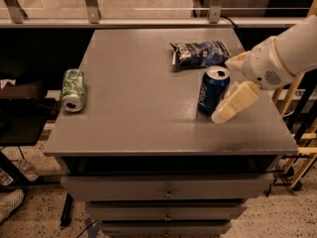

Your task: Pick pepsi can

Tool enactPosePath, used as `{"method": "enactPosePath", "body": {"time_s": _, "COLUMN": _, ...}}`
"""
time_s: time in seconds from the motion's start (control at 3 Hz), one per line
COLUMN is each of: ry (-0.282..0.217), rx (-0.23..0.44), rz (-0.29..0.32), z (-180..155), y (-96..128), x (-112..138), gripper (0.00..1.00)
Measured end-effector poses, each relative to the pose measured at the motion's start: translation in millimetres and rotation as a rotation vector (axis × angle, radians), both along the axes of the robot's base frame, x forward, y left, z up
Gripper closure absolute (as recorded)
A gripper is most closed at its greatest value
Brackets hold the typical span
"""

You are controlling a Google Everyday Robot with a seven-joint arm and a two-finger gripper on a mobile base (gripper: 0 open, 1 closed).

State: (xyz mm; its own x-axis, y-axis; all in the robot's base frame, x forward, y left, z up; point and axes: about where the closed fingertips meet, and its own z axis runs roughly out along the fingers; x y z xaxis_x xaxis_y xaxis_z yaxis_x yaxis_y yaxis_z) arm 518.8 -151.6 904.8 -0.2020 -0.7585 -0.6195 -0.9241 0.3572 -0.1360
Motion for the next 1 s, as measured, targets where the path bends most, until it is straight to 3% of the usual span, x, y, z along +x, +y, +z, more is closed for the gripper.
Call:
{"method": "enactPosePath", "body": {"time_s": 0.33, "ry": -0.042, "rx": 0.083, "rz": -0.03, "z": -3, "y": 11, "x": 22, "gripper": 0.0}}
{"method": "enactPosePath", "body": {"time_s": 0.67, "ry": -0.057, "rx": 0.118, "rz": -0.044, "z": -9, "y": 19, "x": 34, "gripper": 0.15}}
{"method": "enactPosePath", "body": {"time_s": 1.0, "ry": -0.06, "rx": 0.123, "rz": -0.05, "z": -14, "y": 22, "x": 40, "gripper": 0.37}}
